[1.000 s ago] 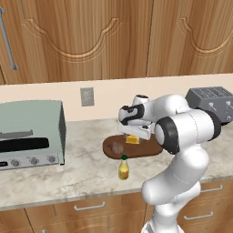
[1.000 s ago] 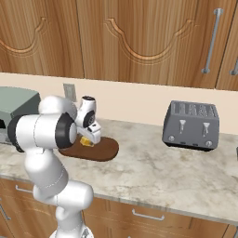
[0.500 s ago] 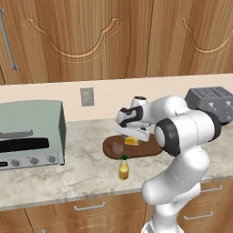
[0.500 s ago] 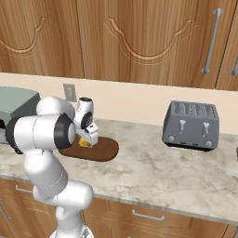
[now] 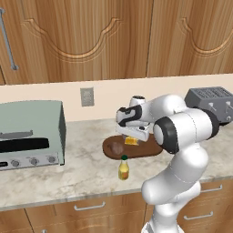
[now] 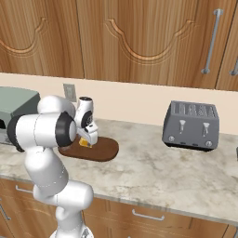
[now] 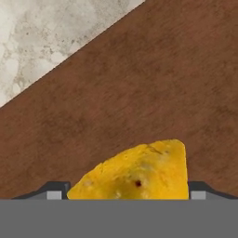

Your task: Retrieve the reheated potato from the microwave, then place the potato, cheese, and condiment on the cutting board.

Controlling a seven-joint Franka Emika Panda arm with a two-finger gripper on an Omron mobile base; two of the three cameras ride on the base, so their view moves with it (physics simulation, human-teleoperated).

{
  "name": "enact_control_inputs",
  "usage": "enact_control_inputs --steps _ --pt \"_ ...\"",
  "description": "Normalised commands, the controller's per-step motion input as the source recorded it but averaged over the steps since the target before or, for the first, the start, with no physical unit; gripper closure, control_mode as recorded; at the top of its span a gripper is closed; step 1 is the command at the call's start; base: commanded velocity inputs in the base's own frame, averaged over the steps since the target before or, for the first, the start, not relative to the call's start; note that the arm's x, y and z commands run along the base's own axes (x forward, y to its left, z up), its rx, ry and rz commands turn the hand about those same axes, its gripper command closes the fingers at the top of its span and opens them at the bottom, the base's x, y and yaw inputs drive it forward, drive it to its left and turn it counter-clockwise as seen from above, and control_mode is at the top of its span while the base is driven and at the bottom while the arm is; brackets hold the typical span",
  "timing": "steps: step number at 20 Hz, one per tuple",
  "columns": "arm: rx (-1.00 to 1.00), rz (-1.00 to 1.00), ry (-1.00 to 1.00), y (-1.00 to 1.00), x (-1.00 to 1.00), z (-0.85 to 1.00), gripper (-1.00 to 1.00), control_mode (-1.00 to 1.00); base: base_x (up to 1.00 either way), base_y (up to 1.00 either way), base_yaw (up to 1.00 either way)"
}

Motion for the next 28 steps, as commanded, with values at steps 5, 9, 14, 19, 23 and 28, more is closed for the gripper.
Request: enact_control_inputs --steps 5,9,14,19,23,28 --pt "0.0 -0.01 0.01 0.0 -0.13 -0.31 -1.0 -1.0 0.0 0.0 0.0" --pt "0.0 -0.03 0.0 0.04 -0.15 -0.29 -1.0 -1.0 0.0 0.0 0.0" --pt "0.0 -0.05 0.01 0.09 -0.14 -0.22 -1.0 -1.0 0.0 0.0 0.0" --pt "0.0 -0.05 0.01 0.16 -0.16 -0.01 -1.0 -1.0 0.0 0.0 0.0" --pt "-0.03 -0.06 0.0 0.17 -0.18 0.0 -1.0 -1.0 0.0 0.0 0.0" --pt "-0.04 -0.05 0.02 0.09 -0.09 0.07 -1.0 -1.0 0.0 0.0 0.0"
